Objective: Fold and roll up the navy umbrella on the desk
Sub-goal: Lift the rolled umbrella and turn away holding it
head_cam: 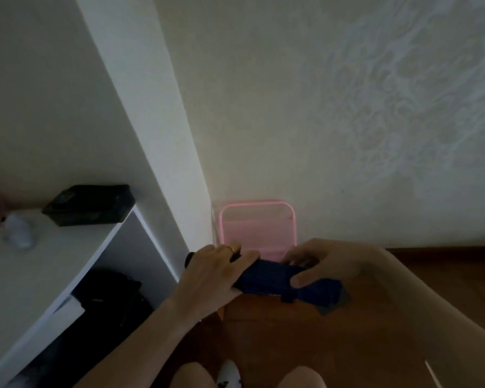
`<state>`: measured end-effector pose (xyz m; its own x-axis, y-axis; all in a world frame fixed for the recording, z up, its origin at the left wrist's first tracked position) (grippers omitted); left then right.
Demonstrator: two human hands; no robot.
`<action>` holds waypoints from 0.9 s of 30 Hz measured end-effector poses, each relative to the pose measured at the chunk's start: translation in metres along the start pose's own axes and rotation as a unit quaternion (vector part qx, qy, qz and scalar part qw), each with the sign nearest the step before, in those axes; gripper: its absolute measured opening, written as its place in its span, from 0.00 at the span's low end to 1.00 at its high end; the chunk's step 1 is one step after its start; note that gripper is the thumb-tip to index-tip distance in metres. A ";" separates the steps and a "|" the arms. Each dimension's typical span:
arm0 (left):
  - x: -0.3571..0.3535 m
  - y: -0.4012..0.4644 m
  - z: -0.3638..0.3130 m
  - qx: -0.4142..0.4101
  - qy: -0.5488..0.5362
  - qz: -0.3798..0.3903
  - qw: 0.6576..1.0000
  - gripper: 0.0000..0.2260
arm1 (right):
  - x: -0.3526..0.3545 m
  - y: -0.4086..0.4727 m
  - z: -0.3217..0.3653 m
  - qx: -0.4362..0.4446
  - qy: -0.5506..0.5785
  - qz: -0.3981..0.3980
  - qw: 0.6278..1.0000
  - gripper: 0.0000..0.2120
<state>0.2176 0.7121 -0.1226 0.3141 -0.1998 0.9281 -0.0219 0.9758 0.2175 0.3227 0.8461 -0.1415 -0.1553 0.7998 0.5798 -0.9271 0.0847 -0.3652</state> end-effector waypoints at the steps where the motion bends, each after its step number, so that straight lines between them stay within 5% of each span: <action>1: -0.024 0.006 0.010 0.014 -0.028 0.017 0.999 0.28 | 0.000 0.020 -0.014 0.002 0.007 -0.008 1.000 0.22; 6: -0.159 0.062 0.078 0.081 -0.190 0.109 0.972 0.28 | 0.032 0.136 -0.087 -0.013 -0.040 -0.117 0.992 0.16; 13: -0.363 0.177 0.155 0.097 -0.186 0.146 0.967 0.31 | 0.083 0.312 -0.203 -0.030 -0.165 -0.243 0.955 0.16; 20: -0.543 0.205 0.155 0.105 -0.283 0.204 0.931 0.28 | 0.049 0.419 -0.339 -0.084 -0.145 -0.192 0.967 0.14; 27: -0.622 0.197 0.139 0.131 -0.373 0.283 0.874 0.23 | 0.016 0.459 -0.398 -0.108 -0.107 -0.137 0.979 0.13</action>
<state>-0.1138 1.0168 -0.6155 -0.5208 0.2101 0.8274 -0.2206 0.9032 -0.3682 0.0303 1.1344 -0.5902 -0.0003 0.5880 0.8089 -0.8539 0.4208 -0.3062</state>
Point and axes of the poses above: each hand's wrist, its own y-axis towards the middle knuckle, its own x-axis out of the back of the hand, z = x × y, the point moved 8 cm from there along y, towards the middle knuckle, and after that the axes turned 5 degrees about y, right-handed, at the moved point
